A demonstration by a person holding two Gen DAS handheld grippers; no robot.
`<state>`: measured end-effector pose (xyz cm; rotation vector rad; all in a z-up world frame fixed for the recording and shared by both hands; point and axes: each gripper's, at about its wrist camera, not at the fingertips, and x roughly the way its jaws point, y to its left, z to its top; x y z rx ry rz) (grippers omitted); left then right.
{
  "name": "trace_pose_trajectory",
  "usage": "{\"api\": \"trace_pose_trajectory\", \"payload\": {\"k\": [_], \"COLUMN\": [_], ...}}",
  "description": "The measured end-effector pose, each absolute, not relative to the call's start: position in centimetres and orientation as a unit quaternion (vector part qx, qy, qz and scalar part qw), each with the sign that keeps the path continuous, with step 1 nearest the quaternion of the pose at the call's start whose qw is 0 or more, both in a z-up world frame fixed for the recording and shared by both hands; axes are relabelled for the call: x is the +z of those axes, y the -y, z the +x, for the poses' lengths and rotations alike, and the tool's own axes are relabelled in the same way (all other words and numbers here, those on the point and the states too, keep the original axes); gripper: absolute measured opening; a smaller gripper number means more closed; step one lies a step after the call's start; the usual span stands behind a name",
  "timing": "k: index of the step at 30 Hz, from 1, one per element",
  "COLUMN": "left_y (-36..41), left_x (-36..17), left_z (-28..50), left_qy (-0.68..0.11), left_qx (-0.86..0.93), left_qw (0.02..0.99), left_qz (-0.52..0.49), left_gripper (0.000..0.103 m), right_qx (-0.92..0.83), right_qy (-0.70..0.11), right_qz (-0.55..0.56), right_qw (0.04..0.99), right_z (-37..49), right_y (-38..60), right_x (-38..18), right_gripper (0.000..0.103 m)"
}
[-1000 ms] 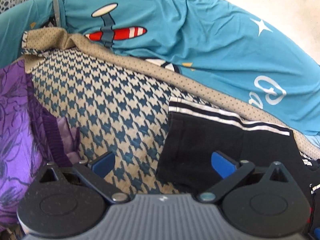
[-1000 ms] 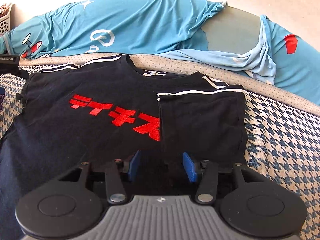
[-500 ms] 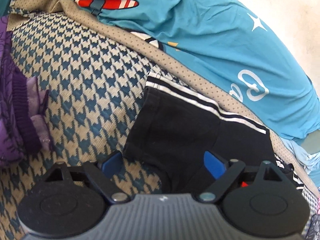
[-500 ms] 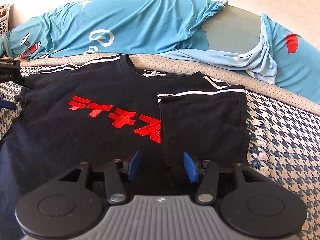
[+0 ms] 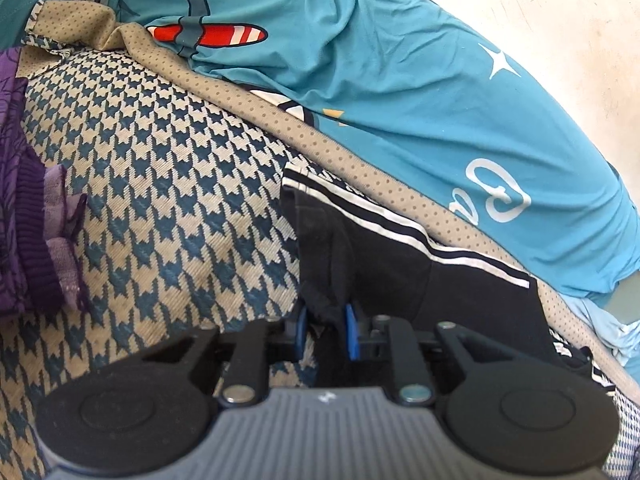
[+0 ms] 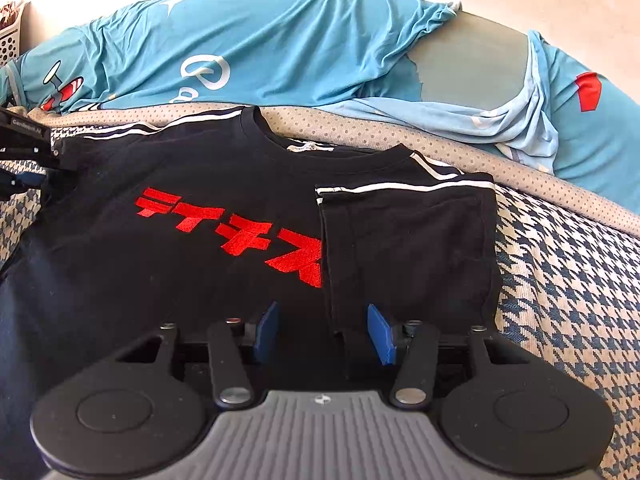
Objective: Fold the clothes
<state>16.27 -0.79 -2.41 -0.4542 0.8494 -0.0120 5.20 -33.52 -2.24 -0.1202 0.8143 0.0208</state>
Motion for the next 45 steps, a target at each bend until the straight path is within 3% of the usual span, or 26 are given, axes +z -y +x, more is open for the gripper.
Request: {"api": "trace_pose_trajectory", "payload": {"k": [5, 11, 16, 19, 25, 34, 45], "left_y": [2.8, 9.4, 14.0, 14.5, 12.6, 8.9, 12.0], "left_x": [-1.0, 0.7, -1.1, -1.2, 0.8, 0.6, -2.2], "left_z": [15.6, 12.7, 10.6, 9.9, 10.0, 13.2, 13.0], "left_qy": [-0.370, -0.306, -0.318, -0.313, -0.300, -0.338, -0.384], "left_qx": [-0.030, -0.118, -0.192, -0.212, -0.228, -0.121, -0.127], "left_qw": [0.914, 0.945, 0.923, 0.920, 0.926, 0.933, 0.911], "left_qz": [-0.164, -0.003, 0.098, 0.099, 0.029, -0.033, 0.076], "left_gripper": [0.014, 0.014, 0.029, 0.047, 0.064, 0.069, 0.080], "right_qx": [0.010, 0.009, 0.009, 0.009, 0.009, 0.007, 0.007], "right_qy": [-0.396, -0.396, -0.396, -0.396, -0.396, -0.397, -0.398], "right_qz": [-0.057, -0.055, -0.056, -0.055, -0.053, -0.058, -0.057], "right_qw": [0.916, 0.916, 0.916, 0.917, 0.917, 0.916, 0.916], "right_z": [5.1, 5.1, 5.1, 5.0, 5.0, 5.2, 5.2], "right_y": [33.6, 33.7, 33.7, 33.7, 33.8, 33.7, 33.6], "right_x": [-2.2, -2.1, -2.1, -2.1, -2.1, -2.1, -2.1], "right_gripper": [0.049, 0.049, 0.049, 0.049, 0.049, 0.049, 0.050]}}
